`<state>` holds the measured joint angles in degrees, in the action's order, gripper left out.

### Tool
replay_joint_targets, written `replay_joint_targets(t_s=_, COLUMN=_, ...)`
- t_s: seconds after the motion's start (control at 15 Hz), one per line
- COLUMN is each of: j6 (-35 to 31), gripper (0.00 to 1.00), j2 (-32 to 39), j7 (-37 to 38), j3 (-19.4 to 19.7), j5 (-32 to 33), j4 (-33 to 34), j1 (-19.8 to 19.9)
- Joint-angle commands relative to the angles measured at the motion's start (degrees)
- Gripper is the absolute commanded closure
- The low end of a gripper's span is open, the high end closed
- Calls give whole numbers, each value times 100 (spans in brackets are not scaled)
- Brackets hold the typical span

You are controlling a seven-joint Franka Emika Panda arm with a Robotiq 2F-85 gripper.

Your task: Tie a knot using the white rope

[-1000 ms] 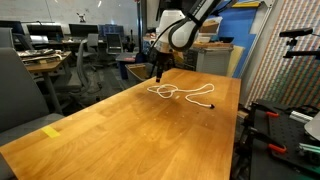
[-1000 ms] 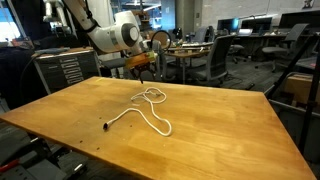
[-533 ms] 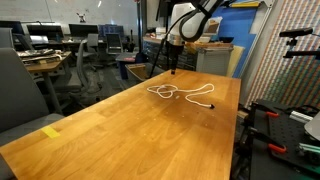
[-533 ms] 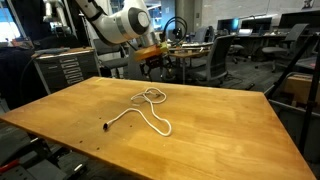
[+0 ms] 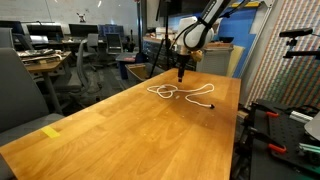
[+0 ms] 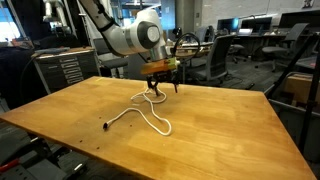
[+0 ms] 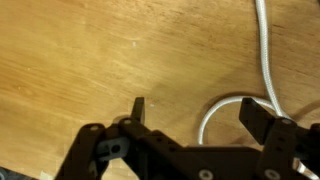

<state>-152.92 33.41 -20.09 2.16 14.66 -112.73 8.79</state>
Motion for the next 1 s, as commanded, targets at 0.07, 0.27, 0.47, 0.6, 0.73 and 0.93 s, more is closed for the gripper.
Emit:
replay_joint_targets(t_s=0.07, j6=-347, gripper=11, j2=437, j7=-27, j3=-202, j5=-355, j4=338, j1=107)
replay_joint_targets(t_s=0.27, j6=-455, gripper=16, j2=609, j7=-14, j3=-278, j5=-475, j4=500, j1=110)
replay_joint_targets(t_s=0.47, j6=-525, gripper=41, j2=710, j7=-12, j3=-330, j5=-554, j4=633, j1=117)
replay_joint_targets(t_s=0.6, j6=-526, gripper=55, j2=793, j7=2, j3=-339, j5=-587, j4=734, j1=112)
replay_joint_targets(t_s=0.73, j6=-524, gripper=72, j2=887, j7=29, j3=-330, j5=-594, j4=840, j1=80)
replay_joint_targets(t_s=0.93, j6=-518, gripper=90, j2=1008, j7=61, j3=-328, j5=-579, j4=954, j1=53)
